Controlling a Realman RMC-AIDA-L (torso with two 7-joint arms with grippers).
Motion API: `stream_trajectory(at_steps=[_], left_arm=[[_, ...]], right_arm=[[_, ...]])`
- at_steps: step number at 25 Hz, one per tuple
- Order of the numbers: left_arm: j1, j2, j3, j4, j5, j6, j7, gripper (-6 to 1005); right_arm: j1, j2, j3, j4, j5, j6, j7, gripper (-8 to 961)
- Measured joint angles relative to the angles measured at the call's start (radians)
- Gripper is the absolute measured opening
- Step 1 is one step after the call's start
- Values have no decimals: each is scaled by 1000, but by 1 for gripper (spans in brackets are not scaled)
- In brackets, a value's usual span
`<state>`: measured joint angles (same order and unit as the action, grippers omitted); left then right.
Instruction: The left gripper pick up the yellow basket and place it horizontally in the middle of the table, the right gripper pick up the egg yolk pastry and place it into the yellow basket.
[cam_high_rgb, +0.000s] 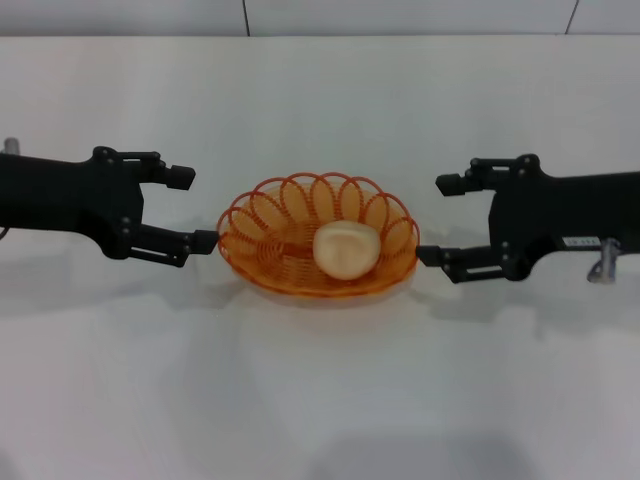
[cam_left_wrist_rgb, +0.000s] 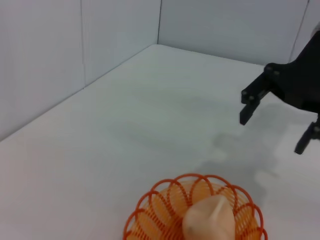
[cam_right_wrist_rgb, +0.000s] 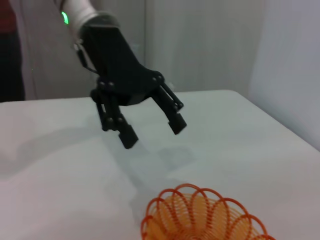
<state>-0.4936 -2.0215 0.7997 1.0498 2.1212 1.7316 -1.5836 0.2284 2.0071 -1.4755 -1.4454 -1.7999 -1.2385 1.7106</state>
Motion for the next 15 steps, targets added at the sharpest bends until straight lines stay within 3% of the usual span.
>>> stream_trajectory(at_steps=[15], left_arm=[[11,-12,-9,-4,-38,47,85,888]], right_arm=[[4,-1,31,128,62,-37,-157,775]])
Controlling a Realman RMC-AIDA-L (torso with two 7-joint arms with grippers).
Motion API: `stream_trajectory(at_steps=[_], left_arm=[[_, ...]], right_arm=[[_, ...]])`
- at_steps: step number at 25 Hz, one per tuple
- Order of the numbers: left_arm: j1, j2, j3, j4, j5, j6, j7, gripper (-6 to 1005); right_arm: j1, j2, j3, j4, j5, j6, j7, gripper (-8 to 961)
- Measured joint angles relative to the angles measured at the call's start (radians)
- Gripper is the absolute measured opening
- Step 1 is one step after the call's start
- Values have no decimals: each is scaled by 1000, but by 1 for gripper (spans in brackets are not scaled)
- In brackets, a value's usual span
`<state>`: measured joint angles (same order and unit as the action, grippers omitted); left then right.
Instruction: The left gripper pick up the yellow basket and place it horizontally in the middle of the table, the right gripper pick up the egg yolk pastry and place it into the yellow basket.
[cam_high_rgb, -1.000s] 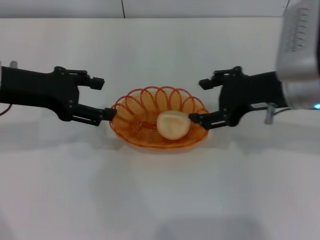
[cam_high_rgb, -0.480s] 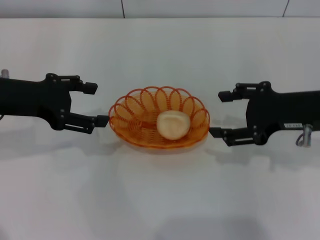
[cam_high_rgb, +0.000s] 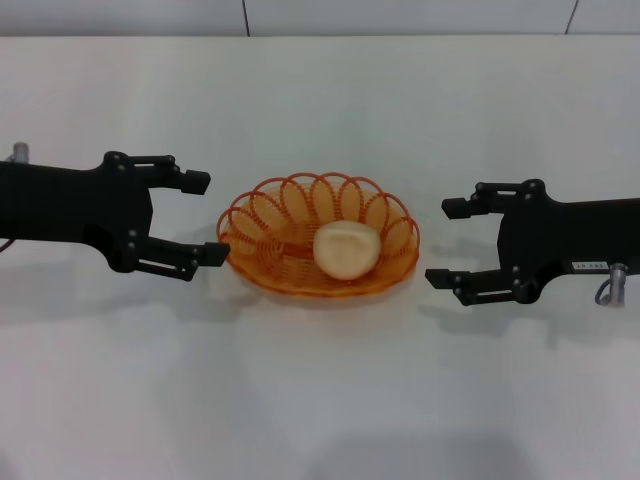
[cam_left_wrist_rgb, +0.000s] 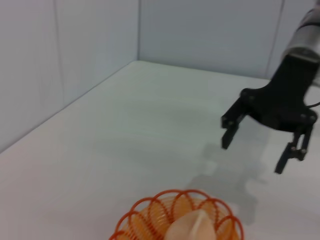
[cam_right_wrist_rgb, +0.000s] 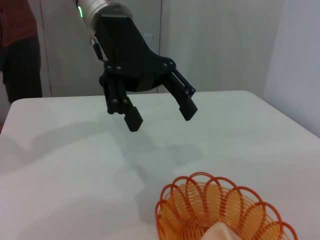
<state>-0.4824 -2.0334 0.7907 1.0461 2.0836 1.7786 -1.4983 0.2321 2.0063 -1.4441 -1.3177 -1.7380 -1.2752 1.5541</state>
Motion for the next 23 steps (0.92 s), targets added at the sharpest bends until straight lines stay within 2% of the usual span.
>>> stream_trajectory(at_steps=[23], left_arm=[[8,-1,0,-1,-1,16,24,888]], right_arm=[[1,0,14,-18,9,-49,5,772]])
